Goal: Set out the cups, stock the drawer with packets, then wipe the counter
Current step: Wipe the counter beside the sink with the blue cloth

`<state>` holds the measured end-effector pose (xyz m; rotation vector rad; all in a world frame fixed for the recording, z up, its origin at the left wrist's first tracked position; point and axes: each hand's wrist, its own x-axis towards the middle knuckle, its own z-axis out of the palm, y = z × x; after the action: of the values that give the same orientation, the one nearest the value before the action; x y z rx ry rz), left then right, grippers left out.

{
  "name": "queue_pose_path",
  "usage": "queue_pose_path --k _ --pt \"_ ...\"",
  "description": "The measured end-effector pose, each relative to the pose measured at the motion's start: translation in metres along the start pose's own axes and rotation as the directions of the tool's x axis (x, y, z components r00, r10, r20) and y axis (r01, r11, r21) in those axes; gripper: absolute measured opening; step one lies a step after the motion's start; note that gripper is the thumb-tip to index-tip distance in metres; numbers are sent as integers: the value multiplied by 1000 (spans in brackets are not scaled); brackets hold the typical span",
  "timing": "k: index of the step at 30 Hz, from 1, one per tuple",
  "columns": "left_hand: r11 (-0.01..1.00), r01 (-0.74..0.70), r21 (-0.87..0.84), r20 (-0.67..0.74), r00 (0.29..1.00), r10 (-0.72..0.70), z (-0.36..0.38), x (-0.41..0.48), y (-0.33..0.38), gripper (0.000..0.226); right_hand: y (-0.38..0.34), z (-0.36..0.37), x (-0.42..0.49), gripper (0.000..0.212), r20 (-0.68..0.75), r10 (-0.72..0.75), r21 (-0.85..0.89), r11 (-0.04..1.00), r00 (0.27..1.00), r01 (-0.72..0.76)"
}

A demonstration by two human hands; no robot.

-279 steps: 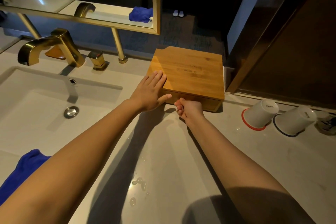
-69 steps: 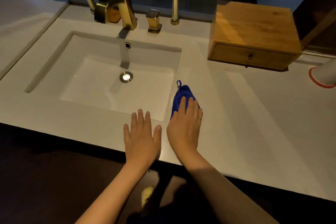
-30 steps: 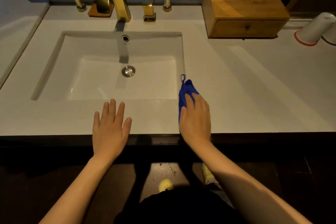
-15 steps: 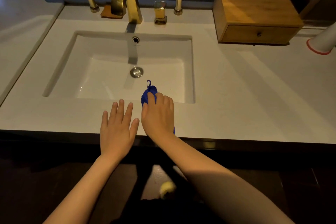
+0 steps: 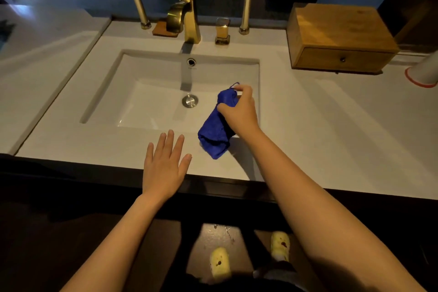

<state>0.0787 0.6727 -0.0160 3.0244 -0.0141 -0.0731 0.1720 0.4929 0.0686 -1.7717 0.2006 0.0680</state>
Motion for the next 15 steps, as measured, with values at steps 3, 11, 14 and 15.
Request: queue_pose_path --k 3,11,14,15 --pt "1000 -4 -20 12 1000 4 -1 0 1 61 -6 -19 -3 74 45 125 102 986 991 -129" --pt "883 -85 -462 -4 996 94 -27 10 29 51 19 -36 -37 30 28 320 -59 946 947 -318" --pt "860 -183 -477 -42 982 186 -31 16 49 46 20 -50 -46 24 80 277 -112 957 958 -268" --pt "876 -181 -447 -60 983 173 -31 19 52 44 20 -57 -48 26 121 250 -120 964 960 -236"
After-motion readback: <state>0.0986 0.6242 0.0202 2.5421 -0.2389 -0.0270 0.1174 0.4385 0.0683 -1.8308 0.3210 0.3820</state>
